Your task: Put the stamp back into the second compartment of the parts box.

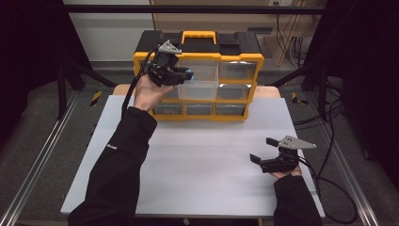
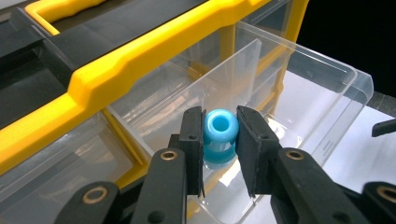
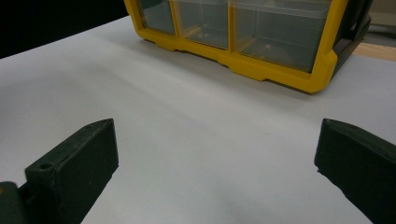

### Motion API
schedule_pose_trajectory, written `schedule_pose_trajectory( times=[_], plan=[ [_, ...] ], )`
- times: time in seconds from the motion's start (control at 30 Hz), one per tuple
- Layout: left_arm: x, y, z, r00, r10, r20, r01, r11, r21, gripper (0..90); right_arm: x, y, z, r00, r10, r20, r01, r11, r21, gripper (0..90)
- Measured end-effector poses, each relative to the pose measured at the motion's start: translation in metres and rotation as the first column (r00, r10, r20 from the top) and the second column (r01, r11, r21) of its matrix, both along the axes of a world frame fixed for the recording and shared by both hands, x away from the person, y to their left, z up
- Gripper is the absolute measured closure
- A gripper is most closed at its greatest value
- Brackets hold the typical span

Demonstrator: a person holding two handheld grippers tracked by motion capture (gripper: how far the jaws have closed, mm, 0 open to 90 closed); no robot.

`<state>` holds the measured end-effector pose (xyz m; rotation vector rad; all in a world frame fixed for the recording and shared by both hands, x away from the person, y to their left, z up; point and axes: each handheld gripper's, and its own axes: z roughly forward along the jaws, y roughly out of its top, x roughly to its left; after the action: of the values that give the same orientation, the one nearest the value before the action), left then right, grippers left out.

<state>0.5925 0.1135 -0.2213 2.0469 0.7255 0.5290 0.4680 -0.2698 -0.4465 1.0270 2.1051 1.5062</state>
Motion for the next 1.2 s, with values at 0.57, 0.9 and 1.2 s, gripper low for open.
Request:
schedule_pose_trajectory(
  times=[0.57,0.9,1.2],
  plan=[
    [-0.007,0.004,0.007,0.9989,0.02,0.043,-0.019,0.9993,-0.031,55.2,0.0,0.0,0.0,1.0,0.0,0.001,0.0,1.0,0.002,0.2],
    [-0.021,0.015,0.022,0.997,0.008,0.077,0.002,0.9916,-0.129,33.0,0.0,0.0,0.0,1.0,-0.003,-0.001,0.003,1.0,0.005,0.3],
    [-0.032,0.018,0.024,0.9957,-0.002,0.093,0.013,0.9924,-0.123,17.7,0.0,0.0,0.0,1.0,-0.002,0.0,0.002,1.0,0.001,0.3]
  ],
)
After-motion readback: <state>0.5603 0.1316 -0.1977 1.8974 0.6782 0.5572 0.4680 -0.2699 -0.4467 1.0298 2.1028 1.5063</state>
